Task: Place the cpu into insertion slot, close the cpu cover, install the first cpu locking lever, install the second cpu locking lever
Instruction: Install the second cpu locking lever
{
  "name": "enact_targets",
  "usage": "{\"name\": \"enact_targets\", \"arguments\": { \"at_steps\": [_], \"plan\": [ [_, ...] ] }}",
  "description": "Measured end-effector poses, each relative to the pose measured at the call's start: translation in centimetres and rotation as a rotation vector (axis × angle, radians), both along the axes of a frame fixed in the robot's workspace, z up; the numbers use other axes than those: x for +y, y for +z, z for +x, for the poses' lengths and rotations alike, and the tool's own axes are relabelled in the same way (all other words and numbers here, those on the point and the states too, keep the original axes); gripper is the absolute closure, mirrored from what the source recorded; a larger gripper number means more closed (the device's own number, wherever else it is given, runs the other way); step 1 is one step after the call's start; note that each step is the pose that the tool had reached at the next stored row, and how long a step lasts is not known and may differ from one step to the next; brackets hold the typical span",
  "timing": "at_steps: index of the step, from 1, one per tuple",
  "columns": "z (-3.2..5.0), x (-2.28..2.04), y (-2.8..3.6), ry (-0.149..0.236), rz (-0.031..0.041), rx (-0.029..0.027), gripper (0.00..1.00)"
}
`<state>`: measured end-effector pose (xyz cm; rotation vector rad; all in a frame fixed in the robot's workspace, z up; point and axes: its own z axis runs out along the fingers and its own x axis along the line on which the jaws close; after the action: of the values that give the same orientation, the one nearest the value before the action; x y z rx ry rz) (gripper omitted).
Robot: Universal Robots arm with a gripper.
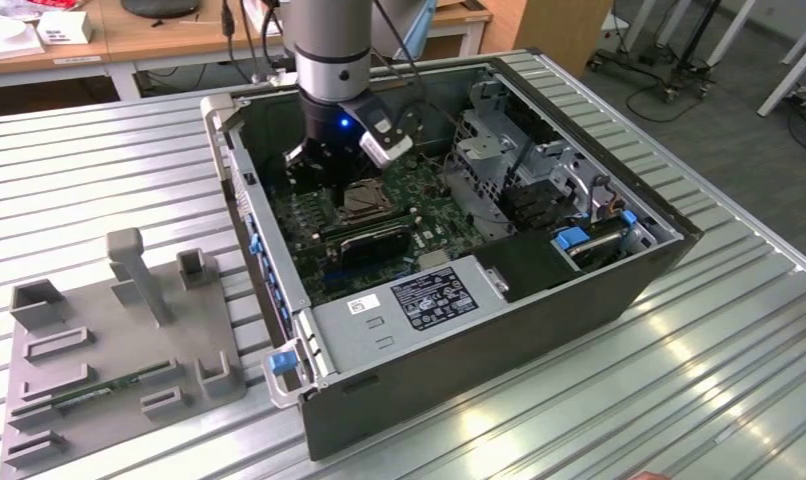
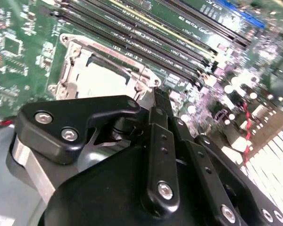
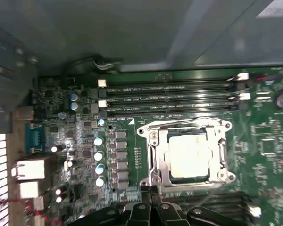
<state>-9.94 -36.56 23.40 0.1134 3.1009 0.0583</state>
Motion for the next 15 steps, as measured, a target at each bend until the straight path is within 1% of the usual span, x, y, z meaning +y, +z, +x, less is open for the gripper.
{"name": "enact_targets", "arguments": {
  "at_steps": [3,4,5,9,12,15],
  "plan": [
    [0.0,0.0,1.12,0.0,0.0,0.0,0.89],
    [0.0,0.0,1.41,0.0,0.0001,0.0,0.89],
    [0.0,0.0,1.53,0.0,0.0,0.0,0.89],
    [0.09,0.0,1.56,0.0,-0.0001,0.0003,0.89],
    [0.58,0.0,1.55,0.0,0.0001,0.0057,0.89],
    [1.1,0.0,1.55,0.0,0.0001,0.0132,0.89]
  ]
}}
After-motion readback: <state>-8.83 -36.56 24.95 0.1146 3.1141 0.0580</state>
